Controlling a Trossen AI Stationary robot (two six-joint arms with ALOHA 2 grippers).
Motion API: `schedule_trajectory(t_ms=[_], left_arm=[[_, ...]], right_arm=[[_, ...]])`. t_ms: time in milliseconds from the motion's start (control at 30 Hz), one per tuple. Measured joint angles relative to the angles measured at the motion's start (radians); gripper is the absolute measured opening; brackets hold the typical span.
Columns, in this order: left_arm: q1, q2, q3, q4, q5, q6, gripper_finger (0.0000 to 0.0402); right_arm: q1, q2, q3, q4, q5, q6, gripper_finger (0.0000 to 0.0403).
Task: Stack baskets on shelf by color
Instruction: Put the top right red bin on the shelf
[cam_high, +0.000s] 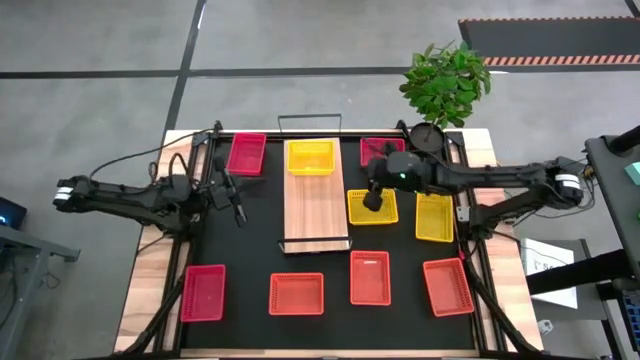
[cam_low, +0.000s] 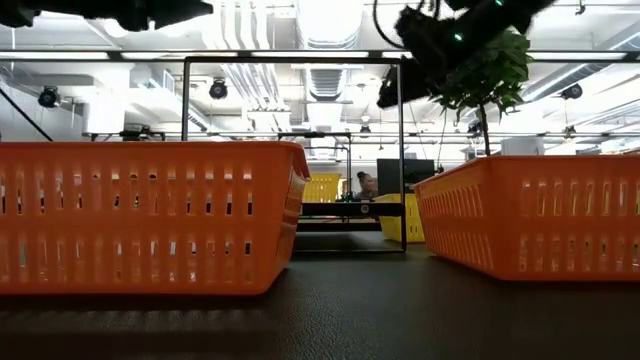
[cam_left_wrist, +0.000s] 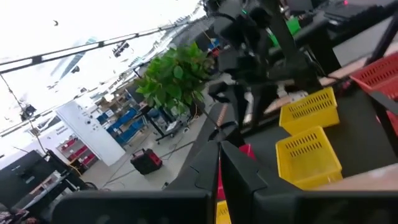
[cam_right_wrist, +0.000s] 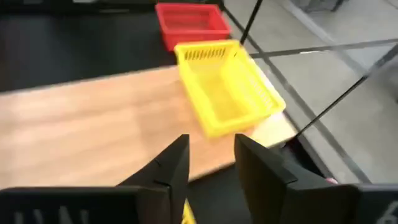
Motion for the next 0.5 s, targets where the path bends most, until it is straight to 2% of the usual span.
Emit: schedule_trajectory(t_ms=[233,400,500], left_arm=[[0.000,-0.070,0.000,-0.013,-0.002,0.008,0.0000],[0.000,-0.093,0.000,-0.022,-0.002,0.009,0.0000],[0.000,-0.096,0.000,-0.028,-0.001,0.009,0.0000]], right_arm=[[-0.080,0.151,0.168,-0.357,-0.001,-0.102,0.0174],[-0.171,0.253,0.251,-0.546,-0.041,-0.142,0.0181],[-0.209,0.303,0.270,-0.588,-0.085,-0.183,0.0178]])
